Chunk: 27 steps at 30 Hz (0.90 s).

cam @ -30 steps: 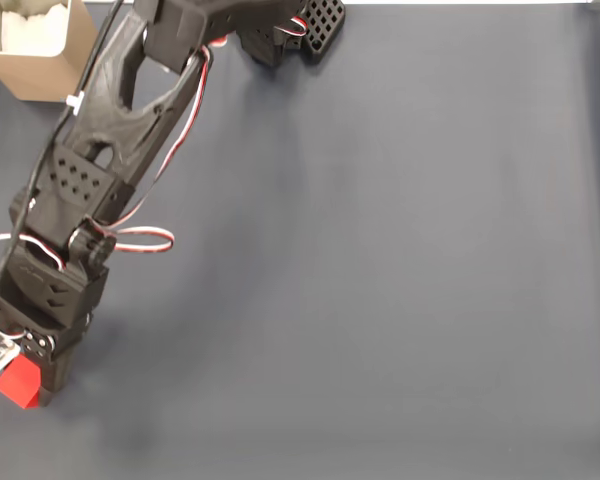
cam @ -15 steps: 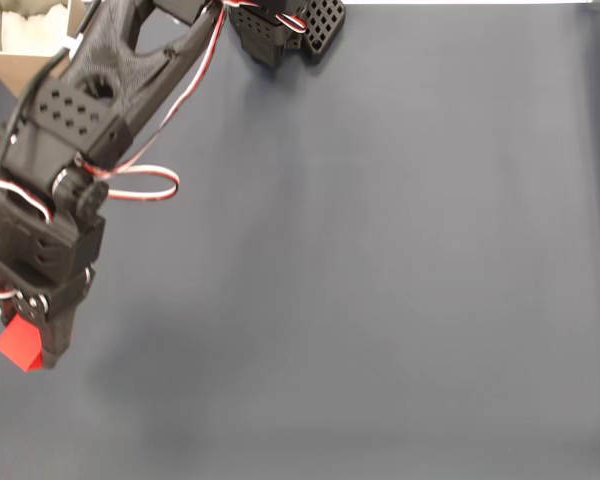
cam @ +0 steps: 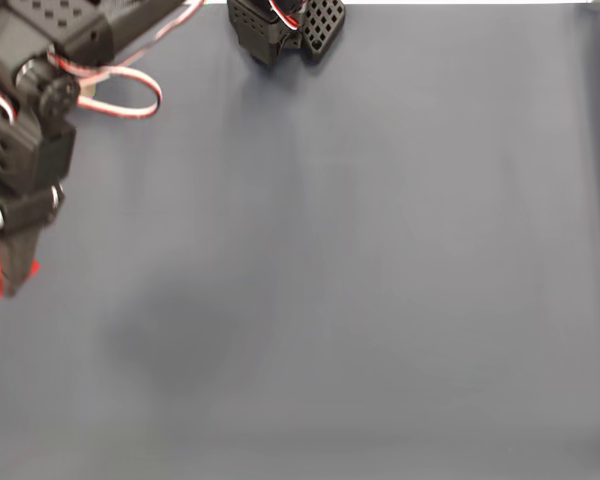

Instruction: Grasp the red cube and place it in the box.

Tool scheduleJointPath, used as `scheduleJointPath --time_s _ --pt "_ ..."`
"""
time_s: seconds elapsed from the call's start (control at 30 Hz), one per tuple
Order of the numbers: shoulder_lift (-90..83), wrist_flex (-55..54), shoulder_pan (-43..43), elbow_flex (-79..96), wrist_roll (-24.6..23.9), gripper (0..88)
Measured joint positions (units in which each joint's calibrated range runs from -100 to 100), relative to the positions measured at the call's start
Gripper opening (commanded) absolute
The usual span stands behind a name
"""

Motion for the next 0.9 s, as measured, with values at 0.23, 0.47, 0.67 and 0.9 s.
scheduleJointPath --time_s 0.23,0.47,0.67,0.9 --pt "-11.2 -5.89 3.34 14.65 -0.29 4.6" --pt "-18.5 -6.6 6.68 21.61 -0.68 4.6" --pt "-23.53 -8.11 9.35 27.22 -0.68 4.6" --pt "-29.01 -10.5 12.24 33.73 -0.68 4.9"
